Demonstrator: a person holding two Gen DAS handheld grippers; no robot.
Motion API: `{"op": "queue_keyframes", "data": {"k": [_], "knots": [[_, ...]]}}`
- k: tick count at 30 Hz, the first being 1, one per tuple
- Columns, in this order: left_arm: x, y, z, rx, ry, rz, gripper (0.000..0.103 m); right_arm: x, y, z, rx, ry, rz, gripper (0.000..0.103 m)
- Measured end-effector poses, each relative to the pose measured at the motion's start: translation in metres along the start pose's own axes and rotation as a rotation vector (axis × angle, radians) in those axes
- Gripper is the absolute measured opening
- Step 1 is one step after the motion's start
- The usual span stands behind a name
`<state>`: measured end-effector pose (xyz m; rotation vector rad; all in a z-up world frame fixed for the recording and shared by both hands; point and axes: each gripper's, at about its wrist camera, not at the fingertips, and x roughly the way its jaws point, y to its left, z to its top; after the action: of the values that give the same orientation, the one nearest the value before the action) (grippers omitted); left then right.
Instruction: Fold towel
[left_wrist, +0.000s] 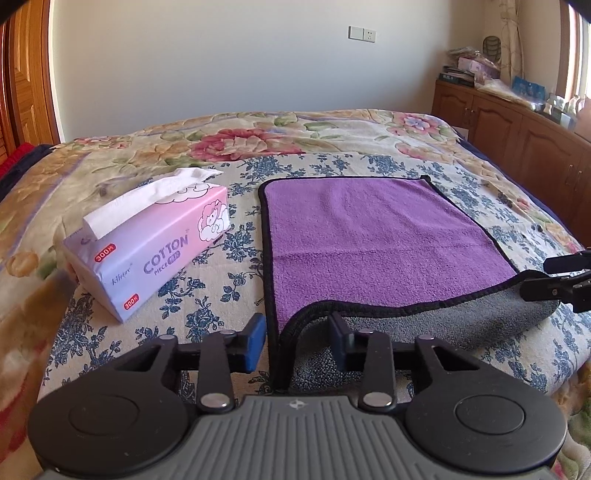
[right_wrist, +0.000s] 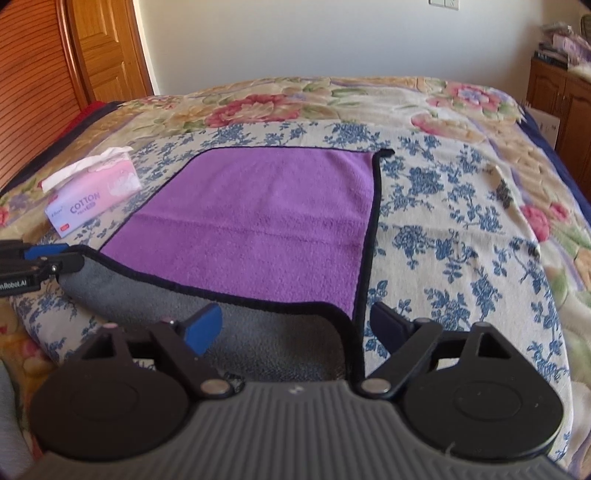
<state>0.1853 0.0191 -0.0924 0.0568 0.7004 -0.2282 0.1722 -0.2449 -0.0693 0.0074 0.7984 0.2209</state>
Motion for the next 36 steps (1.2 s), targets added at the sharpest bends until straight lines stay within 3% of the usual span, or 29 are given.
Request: {"op": "queue_keyframes", "data": {"k": [8,19,23,25,29,36], "knots": [[0.003,-0.001,-0.002,-0.002,0.019,-0.006,0.035,0.004,-0.013,0.001,0.053,0.048,0.014,0.073],[0.005,-0.002,-0.004,0.002,0.036,-0.005,0.017,0.005,-0.018,0.001,0.043,0.08,0.01,0.028],[0.005,-0.002,-0.004,0.001,0.037,-0.011,0.01,0.004,-0.02,0.001,0.037,0.082,0.004,0.02],[0.004,-0.003,-0.004,0.002,0.034,-0.016,0.008,0.004,-0.02,0.002,0.028,0.082,0.006,0.009],[0.001,-0.006,-0.003,0.005,0.02,-0.021,0.007,0.003,-0.018,0.002,0.011,0.074,0.012,0.004],[-0.007,-0.009,0.001,0.01,-0.015,-0.022,0.006,-0.002,-0.018,0.005,0.006,0.052,0.018,0.004]]}}
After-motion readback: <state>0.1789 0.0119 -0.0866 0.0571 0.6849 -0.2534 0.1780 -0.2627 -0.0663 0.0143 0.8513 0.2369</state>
